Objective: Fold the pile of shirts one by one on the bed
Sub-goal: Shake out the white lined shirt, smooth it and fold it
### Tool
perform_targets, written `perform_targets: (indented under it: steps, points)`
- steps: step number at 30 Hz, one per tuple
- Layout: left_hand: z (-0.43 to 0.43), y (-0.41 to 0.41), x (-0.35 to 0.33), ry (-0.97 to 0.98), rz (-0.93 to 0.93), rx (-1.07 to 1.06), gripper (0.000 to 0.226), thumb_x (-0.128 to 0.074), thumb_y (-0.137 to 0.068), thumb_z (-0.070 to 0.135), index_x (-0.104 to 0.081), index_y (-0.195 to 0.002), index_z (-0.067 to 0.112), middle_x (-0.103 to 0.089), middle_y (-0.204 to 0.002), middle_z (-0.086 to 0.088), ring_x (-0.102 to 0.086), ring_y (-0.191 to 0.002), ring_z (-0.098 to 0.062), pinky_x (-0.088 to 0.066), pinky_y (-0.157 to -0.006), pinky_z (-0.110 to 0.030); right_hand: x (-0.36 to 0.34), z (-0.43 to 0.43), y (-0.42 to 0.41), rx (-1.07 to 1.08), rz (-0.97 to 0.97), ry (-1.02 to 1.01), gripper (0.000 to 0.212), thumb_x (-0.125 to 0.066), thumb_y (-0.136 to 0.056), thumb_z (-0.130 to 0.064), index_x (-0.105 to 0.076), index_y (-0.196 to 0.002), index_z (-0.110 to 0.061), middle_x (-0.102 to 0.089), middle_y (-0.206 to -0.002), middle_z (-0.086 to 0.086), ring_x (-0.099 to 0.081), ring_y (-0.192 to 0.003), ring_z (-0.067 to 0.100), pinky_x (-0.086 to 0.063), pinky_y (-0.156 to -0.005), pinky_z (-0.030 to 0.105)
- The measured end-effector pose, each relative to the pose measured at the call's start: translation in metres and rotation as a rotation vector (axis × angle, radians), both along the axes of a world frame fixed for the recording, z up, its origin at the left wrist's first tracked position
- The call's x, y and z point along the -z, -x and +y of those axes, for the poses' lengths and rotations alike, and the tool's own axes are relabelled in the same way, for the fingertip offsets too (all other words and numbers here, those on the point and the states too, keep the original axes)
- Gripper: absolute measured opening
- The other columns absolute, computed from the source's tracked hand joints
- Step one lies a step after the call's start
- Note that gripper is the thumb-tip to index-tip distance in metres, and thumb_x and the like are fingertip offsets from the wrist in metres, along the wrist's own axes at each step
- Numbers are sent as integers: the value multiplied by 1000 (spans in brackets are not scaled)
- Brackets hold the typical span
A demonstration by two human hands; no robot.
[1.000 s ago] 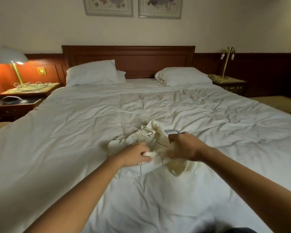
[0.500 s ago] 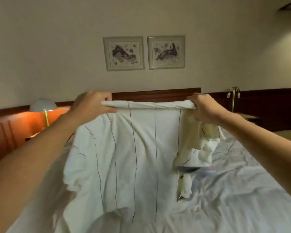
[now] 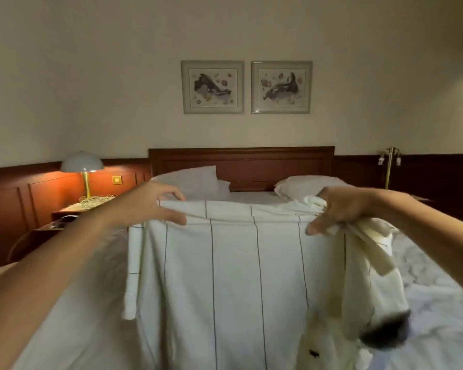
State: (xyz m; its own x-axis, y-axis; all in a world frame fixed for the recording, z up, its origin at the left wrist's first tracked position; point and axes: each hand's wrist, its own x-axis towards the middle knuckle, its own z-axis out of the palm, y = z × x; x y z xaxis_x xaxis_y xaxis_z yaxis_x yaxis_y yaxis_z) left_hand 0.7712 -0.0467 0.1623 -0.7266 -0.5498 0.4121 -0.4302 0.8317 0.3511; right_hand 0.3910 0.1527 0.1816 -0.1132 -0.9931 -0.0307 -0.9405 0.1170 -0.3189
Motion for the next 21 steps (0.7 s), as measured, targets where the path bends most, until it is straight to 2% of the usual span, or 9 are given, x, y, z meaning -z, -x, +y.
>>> perform_targets:
  steps: [3,5,8,10,13,16,18,20,21]
  points:
    - [-50,33,35,-48,-303,-30,51,-80,-53,77,-71,-76,33,-67,-73,8,-63,-69,-15,-45,-56,-39,47,-58,35,84,63,-72,38,-89,-62,-48,-75,-86,-22,-75,-83,-7,-70,-74,7,-54,-61,18]
    - [-87,60,41,41,-357,-135,53,-80,-56,73,-66,-67,24,-64,-66,1,-60,-64,-21,-39,-54,-35,63,-106,56,144,179,18,35,-87,-68,-45,-68,-82,-20,-72,-80,-4,-66,-70,10,-49,-59,22]
    - [-143,93,10,170,-158,-279,37,-84,-67,56,-58,-59,31,-60,-64,7,-60,-68,-19,-35,-53,-27,45,-175,78,232,372,368,23,-75,-84,-34,-59,-89,-20,-67,-97,7,-64,-89,28,-44,-67,31]
    - [-168,110,-33,275,7,-343,38,-83,-72,52,-53,-57,34,-58,-65,7,-60,-72,-24,-38,-56,-29,6,-205,90,284,445,617,14,-64,-88,-19,-59,-101,-15,-60,-102,8,-62,-94,36,-44,-68,35]
    - [-186,116,-91,570,80,-404,32,-77,-76,59,-66,-76,28,-64,-76,3,-62,-76,-28,-46,-63,-34,-52,-223,96,289,511,773,26,-53,-89,-7,-58,-114,-12,-56,-106,13,-58,-98,38,-43,-69,37]
    - [-188,106,-98,661,10,-362,47,-68,-79,67,-65,-108,31,-61,-99,9,-61,-87,-21,-44,-67,-33,-66,-219,96,246,506,693,45,-50,-90,1,-55,-133,-11,-56,-125,17,-59,-109,40,-51,-88,44]
    - [-185,97,-67,599,-120,-333,46,-60,-85,68,-58,-118,37,-54,-102,11,-55,-95,-17,-43,-71,-33,-43,-204,92,184,476,544,57,-50,-91,5,-47,-145,-13,-48,-144,16,-52,-127,36,-44,-103,37]
    - [-180,86,-15,505,-280,-304,34,-57,-94,53,-60,-122,34,-53,-106,9,-55,-101,-17,-45,-75,-33,6,-185,87,99,467,389,58,-49,-92,5,-49,-144,-21,-53,-137,8,-55,-122,27,-41,-94,24]
    - [-174,80,16,461,-344,-289,27,-57,-98,42,-63,-121,31,-54,-108,7,-56,-102,-18,-45,-75,-33,36,-173,84,74,466,316,56,-49,-92,3,-51,-141,-24,-56,-130,4,-58,-114,24,-42,-88,23]
